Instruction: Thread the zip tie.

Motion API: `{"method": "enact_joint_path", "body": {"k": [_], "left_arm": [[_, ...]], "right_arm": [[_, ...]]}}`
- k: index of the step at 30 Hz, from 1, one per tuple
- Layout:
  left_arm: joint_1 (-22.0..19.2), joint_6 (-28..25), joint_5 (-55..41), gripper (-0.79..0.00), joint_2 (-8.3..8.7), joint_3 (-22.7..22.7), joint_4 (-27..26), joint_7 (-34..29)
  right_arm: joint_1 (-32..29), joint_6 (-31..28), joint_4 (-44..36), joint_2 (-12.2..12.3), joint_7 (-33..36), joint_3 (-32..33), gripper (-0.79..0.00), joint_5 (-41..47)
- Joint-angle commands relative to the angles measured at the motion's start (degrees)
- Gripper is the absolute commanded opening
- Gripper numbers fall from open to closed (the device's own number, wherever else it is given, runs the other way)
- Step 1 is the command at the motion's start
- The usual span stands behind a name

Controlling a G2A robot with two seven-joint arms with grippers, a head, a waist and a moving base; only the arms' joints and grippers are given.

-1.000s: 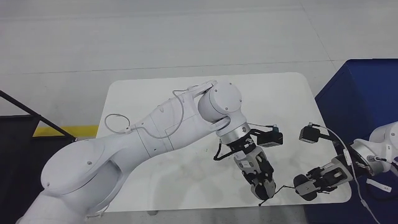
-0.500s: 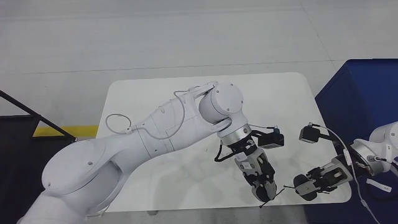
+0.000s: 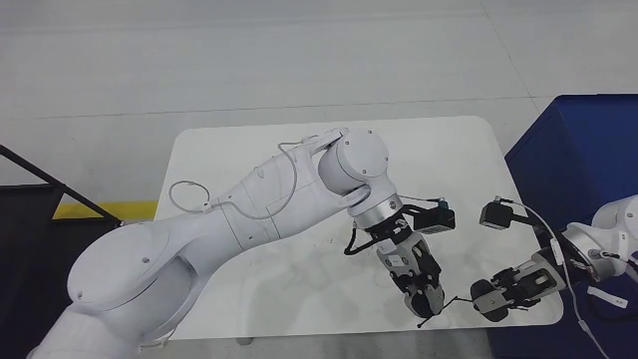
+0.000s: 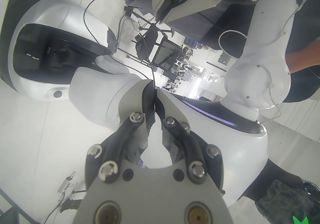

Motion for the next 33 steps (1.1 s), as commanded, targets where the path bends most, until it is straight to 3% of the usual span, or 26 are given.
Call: {"method": "enact_joint_path", "body": {"k": [1, 33], "left_arm": [[0.01, 0.0, -0.05, -0.785, 0.08, 0.0, -0.05, 0.0], [0.92, 2.12, 0.23, -0.785, -0.75, 0.0, 1.05, 0.0]], "right_arm": [[0.0, 0.0, 0.0, 0.0, 0.0, 0.0, -0.785, 0.0], [-1.27, -1.58, -0.77, -1.07, -1.26, 0.95, -0.785, -0.27]]}}
